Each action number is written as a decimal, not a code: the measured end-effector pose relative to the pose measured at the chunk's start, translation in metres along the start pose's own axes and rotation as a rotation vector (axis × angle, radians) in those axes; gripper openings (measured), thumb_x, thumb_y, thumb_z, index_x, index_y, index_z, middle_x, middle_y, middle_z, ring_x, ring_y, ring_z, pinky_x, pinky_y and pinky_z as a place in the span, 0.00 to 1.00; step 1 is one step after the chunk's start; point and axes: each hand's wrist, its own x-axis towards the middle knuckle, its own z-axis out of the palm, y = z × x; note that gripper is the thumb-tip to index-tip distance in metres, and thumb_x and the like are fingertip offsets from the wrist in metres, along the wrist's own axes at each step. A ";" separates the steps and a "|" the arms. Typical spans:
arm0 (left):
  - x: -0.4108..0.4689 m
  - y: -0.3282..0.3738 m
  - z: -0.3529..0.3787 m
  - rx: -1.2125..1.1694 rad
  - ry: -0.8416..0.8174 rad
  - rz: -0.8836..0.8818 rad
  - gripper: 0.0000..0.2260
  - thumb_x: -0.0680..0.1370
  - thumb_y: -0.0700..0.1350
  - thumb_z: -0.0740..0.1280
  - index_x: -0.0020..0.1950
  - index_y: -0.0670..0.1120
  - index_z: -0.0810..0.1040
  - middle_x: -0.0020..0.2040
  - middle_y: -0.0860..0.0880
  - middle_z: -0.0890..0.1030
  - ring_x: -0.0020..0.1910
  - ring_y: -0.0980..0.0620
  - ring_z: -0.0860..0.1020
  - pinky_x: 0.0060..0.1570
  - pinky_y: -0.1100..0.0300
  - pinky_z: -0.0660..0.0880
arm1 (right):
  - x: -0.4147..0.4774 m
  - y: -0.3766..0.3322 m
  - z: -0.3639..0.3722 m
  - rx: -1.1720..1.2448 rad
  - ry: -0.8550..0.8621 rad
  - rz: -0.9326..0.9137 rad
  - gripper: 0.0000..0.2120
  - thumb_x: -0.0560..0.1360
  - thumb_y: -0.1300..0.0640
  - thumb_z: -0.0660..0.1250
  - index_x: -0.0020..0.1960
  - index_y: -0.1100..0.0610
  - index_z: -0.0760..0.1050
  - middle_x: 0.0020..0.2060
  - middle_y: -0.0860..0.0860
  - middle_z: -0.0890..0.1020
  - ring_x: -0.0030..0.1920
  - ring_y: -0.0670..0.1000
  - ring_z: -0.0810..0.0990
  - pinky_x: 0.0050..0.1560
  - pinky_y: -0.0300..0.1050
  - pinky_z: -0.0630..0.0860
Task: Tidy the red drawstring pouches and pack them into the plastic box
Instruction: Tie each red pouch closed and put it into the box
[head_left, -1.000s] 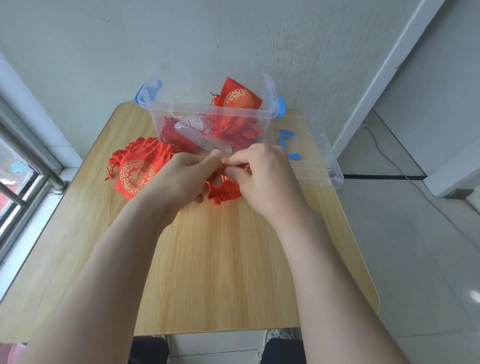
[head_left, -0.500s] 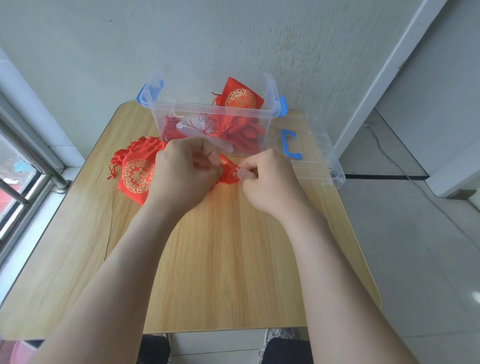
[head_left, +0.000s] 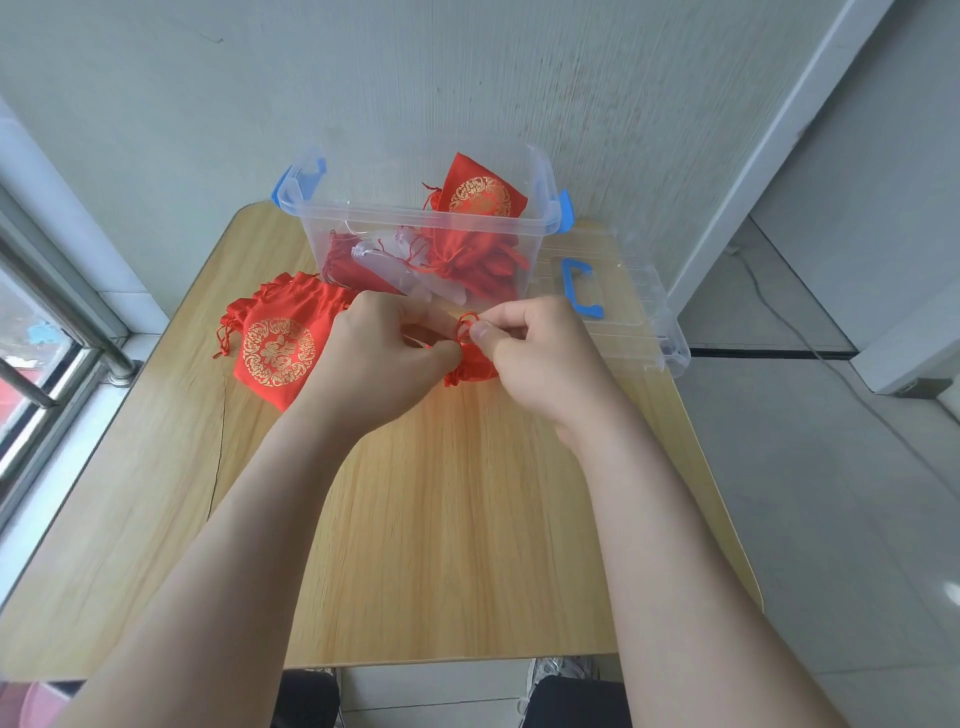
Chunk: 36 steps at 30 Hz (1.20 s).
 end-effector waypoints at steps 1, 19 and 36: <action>0.000 -0.001 0.000 0.024 0.002 0.013 0.08 0.75 0.42 0.72 0.48 0.54 0.89 0.38 0.58 0.86 0.36 0.62 0.82 0.39 0.68 0.73 | 0.000 0.001 0.000 -0.020 -0.001 -0.009 0.08 0.83 0.54 0.69 0.50 0.50 0.88 0.42 0.46 0.88 0.47 0.49 0.86 0.53 0.50 0.83; 0.001 -0.004 0.000 0.005 -0.054 -0.012 0.05 0.77 0.47 0.72 0.44 0.53 0.87 0.41 0.56 0.87 0.35 0.63 0.80 0.36 0.70 0.70 | 0.003 0.005 0.007 -0.361 0.163 -0.310 0.08 0.81 0.59 0.71 0.47 0.53 0.88 0.41 0.48 0.86 0.43 0.51 0.83 0.45 0.51 0.81; -0.003 0.005 0.001 0.146 0.006 0.060 0.07 0.76 0.46 0.71 0.42 0.51 0.88 0.32 0.57 0.84 0.38 0.61 0.82 0.37 0.75 0.70 | -0.002 -0.003 0.004 -0.232 0.100 -0.252 0.08 0.81 0.60 0.72 0.49 0.52 0.88 0.38 0.44 0.87 0.43 0.47 0.85 0.49 0.49 0.82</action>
